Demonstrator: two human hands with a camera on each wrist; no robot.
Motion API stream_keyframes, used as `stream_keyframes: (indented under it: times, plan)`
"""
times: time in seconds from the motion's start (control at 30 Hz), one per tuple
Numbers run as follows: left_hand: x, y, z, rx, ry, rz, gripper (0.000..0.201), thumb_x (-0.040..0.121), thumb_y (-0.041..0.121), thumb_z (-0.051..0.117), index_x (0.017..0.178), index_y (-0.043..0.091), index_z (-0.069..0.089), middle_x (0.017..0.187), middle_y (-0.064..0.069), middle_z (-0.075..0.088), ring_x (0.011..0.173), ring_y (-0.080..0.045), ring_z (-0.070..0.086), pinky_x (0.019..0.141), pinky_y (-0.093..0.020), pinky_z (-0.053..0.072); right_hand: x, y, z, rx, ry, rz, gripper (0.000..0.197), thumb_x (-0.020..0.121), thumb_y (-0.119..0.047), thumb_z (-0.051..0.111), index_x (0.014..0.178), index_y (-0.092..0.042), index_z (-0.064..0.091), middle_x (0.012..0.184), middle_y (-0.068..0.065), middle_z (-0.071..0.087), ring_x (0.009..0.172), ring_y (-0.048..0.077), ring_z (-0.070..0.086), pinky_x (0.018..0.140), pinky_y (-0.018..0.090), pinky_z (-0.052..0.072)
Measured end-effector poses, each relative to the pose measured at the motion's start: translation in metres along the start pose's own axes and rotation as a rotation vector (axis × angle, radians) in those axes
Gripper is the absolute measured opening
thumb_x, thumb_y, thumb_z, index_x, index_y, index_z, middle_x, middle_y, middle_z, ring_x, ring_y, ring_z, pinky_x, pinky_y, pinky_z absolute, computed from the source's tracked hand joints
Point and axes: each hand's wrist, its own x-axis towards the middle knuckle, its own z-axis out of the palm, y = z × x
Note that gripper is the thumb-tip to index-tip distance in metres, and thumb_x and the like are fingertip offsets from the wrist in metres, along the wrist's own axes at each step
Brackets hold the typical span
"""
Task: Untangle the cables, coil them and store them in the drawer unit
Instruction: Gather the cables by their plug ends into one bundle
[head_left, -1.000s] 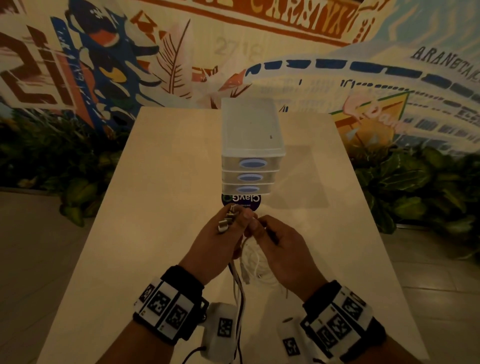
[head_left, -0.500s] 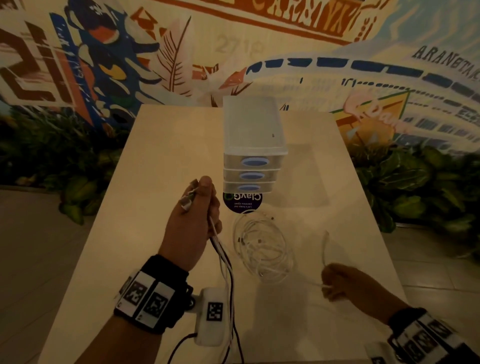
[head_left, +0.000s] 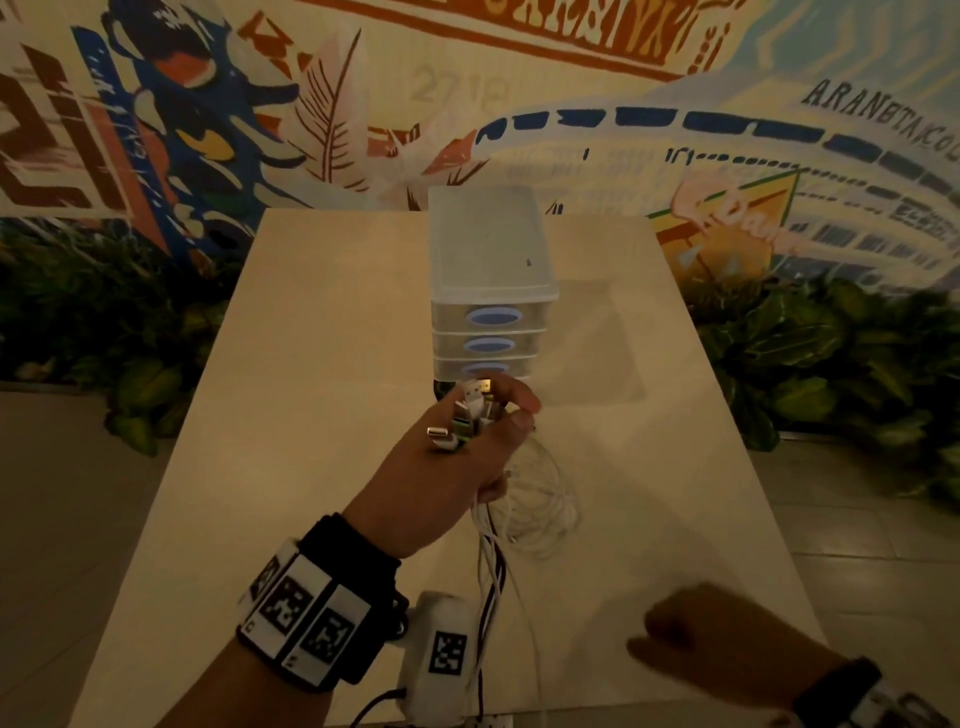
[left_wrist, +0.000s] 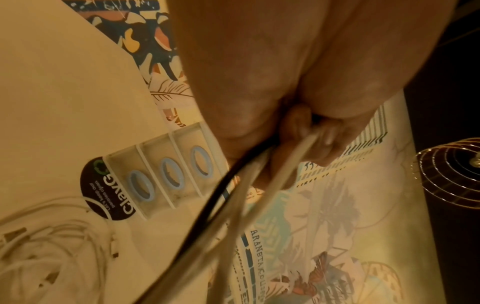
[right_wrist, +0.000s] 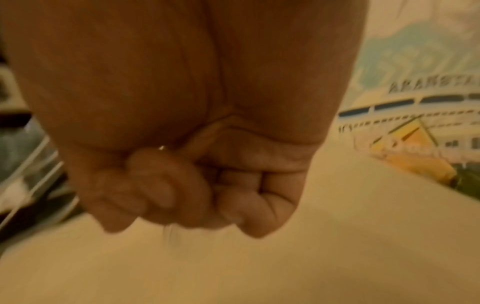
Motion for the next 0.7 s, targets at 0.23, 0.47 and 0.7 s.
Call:
stream_keyframes:
  times: [0.23,0.47,0.7]
  plan:
    - [-0.006,0.006,0.023,0.030,-0.087,-0.006,0.028,0.103,0.030,0.053,0.089,0.007,0.053,0.059,0.002,0.040,0.052,-0.016,0.038,0.057,-0.034,0.044,-0.002,-0.089,-0.077,0.727,0.342,-0.598,0.036,0.084,-0.050,0.074,0.118,-0.048,0.064,0.123,-0.022,0.065,0.116,0.005,0.062,0.096,0.024,0.050]
    - [-0.003,0.013,-0.006,0.342,0.128,0.048,0.037,0.097,0.049,0.053,0.086,0.014,0.060,0.071,-0.008,0.070,0.058,-0.030,0.063,0.051,-0.032,0.051,0.042,-0.135,-0.054,1.059,0.040,-0.579,0.030,0.098,-0.054,0.055,0.099,-0.027,0.068,0.067,-0.009,0.048,0.060,0.010,0.045,0.065,0.029,0.041]
    - [-0.001,-0.012,-0.017,0.351,0.105,-0.003,0.027,0.092,0.038,0.069,0.095,0.012,0.074,0.085,-0.010,0.076,0.080,-0.022,0.073,0.074,-0.031,0.058,0.042,-0.140,-0.038,0.816,0.404,-0.572,0.036,0.107,-0.046,0.036,0.079,-0.031,0.052,0.063,-0.011,0.042,0.058,0.007,0.036,0.059,0.023,0.033]
